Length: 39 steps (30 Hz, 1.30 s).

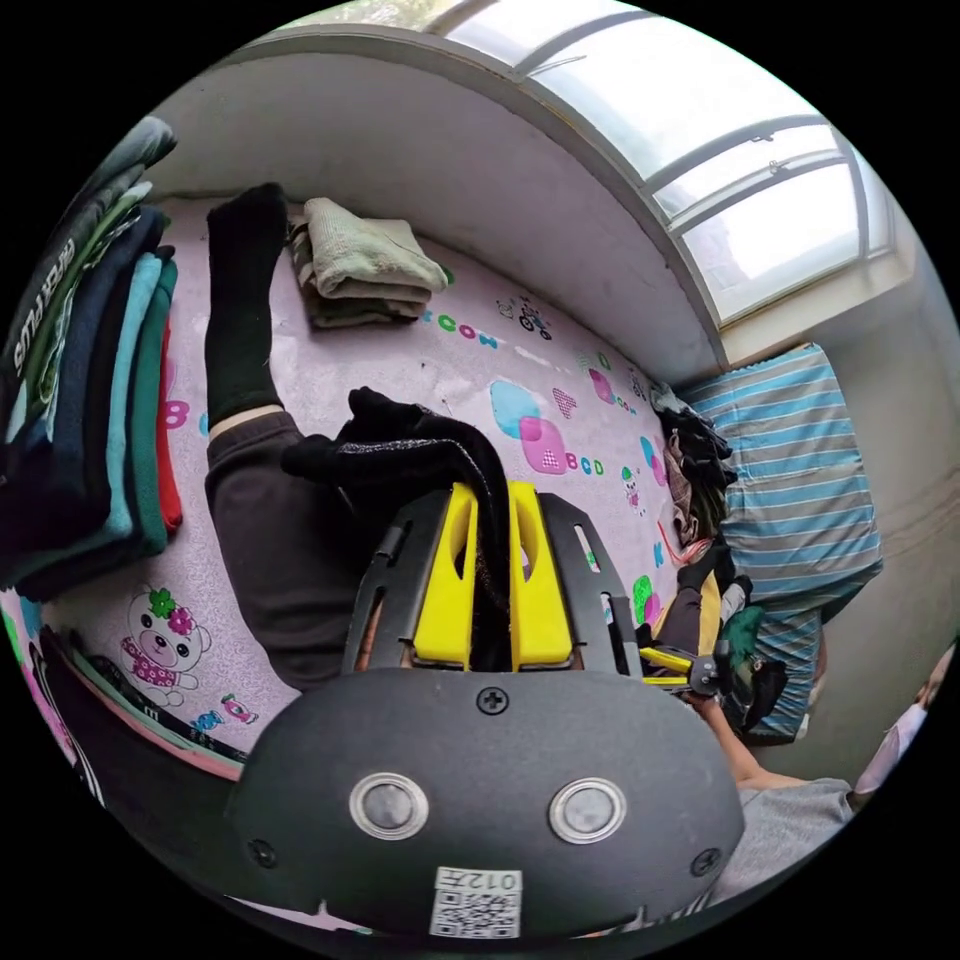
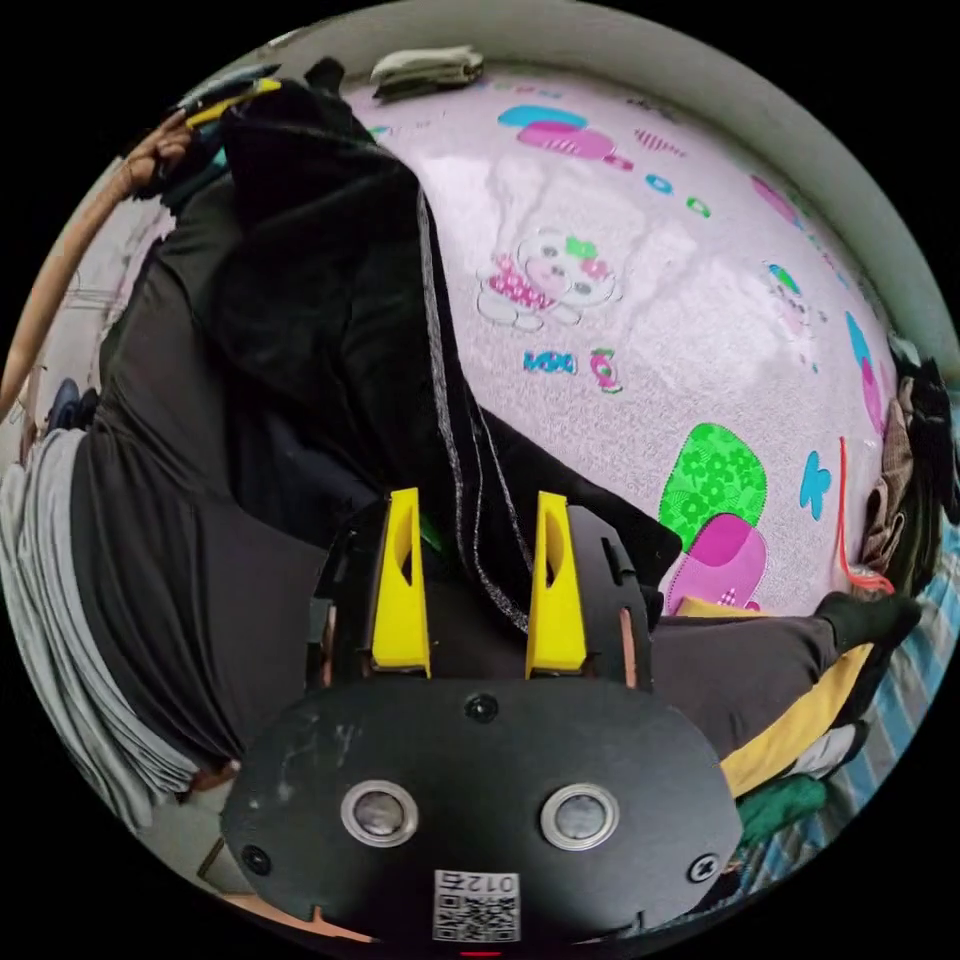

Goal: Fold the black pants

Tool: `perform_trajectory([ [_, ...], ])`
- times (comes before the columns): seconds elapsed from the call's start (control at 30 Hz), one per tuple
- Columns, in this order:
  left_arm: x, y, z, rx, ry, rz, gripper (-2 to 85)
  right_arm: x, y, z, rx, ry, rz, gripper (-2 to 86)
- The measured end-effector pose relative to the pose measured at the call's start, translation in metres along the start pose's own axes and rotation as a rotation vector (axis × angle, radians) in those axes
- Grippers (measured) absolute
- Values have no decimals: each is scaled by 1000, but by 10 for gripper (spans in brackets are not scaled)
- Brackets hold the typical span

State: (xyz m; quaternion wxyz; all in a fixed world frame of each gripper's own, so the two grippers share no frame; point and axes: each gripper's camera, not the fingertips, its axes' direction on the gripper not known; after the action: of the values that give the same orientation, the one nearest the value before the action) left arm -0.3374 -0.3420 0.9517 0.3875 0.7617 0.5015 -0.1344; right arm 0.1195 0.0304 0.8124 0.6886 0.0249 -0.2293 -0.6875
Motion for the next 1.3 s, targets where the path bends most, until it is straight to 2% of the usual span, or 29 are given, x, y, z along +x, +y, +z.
perform_trajectory([
  [0.07,-3,2,-6,4,13,-14,50,-6,-12,20,-96,18,-28,121],
  [0.2,-1,1,-17,-2,-3,-23,53,-19,-19,13,-90,31,-69,39],
  [0.4,19,-17,-46,80,0,-27,58,37,-8,-70,51,238,75,15],
  [0.6,29,-9,-84,223,81,-11,67,99,53,-170,228,393,216,12],
  [0.7,31,7,-72,152,42,15,69,104,90,-191,291,479,238,13],
  [0.8,25,24,-40,25,-5,-10,70,106,119,-175,254,522,236,20],
  [0.87,21,31,-18,-55,-61,-37,70,112,138,-139,139,472,221,27],
  [0.93,18,37,5,-150,-87,-57,70,117,153,-118,98,409,243,35],
  [1.03,24,38,15,-180,-95,-46,69,131,182,-98,83,232,327,51],
  [1.13,29,35,13,-185,-107,-29,69,154,220,-99,142,121,485,57],
  [1.3,32,35,12,-186,-89,-36,70,203,301,-116,331,-211,759,68],
])
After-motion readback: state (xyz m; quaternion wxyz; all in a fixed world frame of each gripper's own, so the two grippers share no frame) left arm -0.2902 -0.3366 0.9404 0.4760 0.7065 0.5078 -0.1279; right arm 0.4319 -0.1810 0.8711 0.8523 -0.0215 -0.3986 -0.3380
